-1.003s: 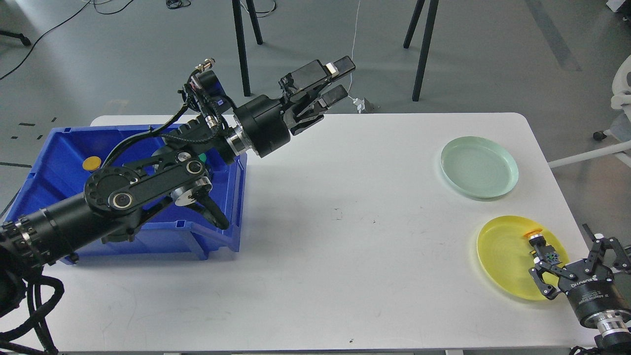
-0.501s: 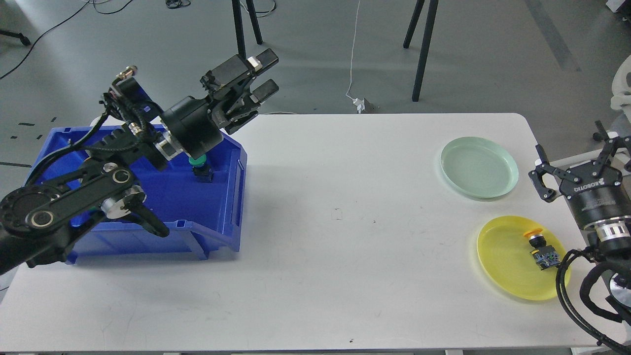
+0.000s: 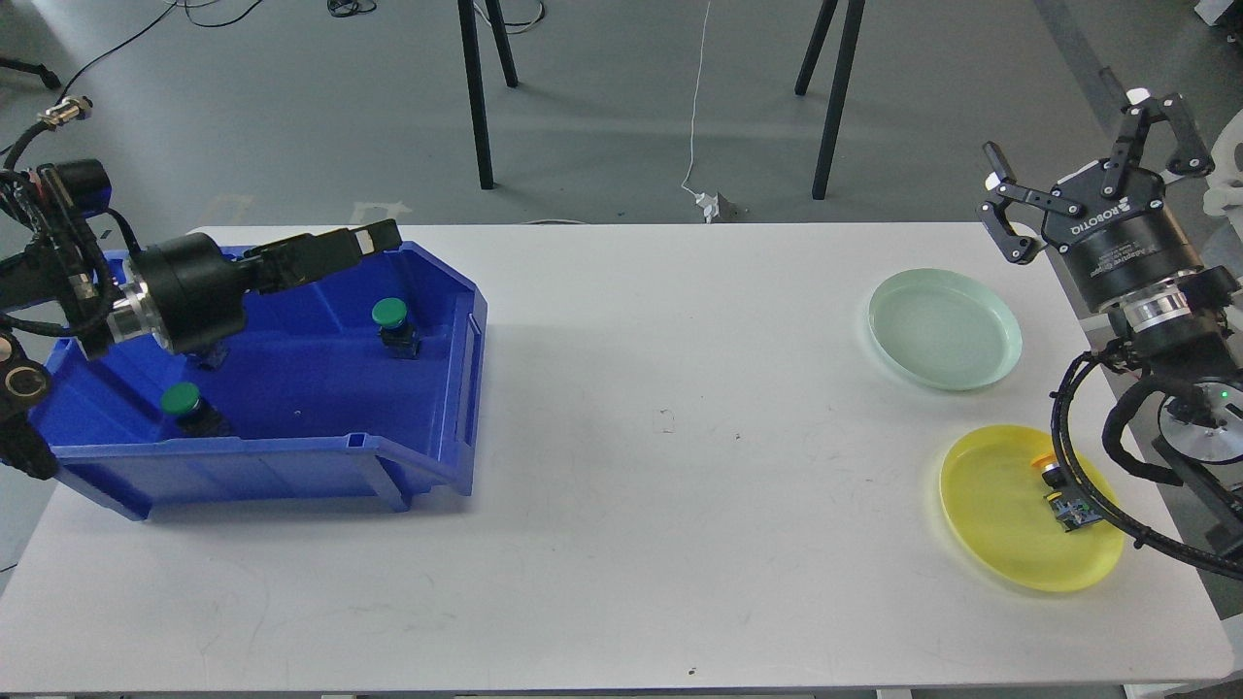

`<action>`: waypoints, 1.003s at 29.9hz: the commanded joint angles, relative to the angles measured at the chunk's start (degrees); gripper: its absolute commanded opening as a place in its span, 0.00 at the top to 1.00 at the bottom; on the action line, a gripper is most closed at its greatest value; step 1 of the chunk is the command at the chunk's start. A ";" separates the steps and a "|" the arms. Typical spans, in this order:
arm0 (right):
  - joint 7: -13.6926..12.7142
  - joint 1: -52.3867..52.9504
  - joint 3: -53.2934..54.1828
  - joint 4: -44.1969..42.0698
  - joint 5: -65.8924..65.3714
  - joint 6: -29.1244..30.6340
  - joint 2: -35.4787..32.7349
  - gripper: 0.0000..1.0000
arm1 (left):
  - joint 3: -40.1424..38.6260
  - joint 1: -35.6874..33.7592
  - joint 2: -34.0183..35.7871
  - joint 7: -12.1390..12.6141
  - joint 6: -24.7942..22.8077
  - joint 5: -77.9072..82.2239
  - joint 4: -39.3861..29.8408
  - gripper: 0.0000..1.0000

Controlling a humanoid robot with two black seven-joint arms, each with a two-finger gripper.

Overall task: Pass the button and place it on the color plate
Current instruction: 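Reach the left gripper into the bin toward a green-topped button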

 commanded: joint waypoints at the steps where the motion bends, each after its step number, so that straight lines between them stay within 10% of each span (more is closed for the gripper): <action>1: 0.05 -0.36 -0.01 0.25 0.01 -0.01 0.58 0.02 | 4.36 -2.09 0.11 0.00 -0.99 6.55 5.93 0.16; 15: -1.62 3.77 -4.23 1.31 -0.78 -0.01 0.58 0.02 | 9.38 -1.56 -10.52 0.00 -3.45 20.01 31.43 0.16; 30: -1.53 2.80 -4.23 1.13 -0.78 -0.01 -0.13 0.02 | 12.98 -1.03 -11.15 0.00 -3.10 19.83 36.89 0.17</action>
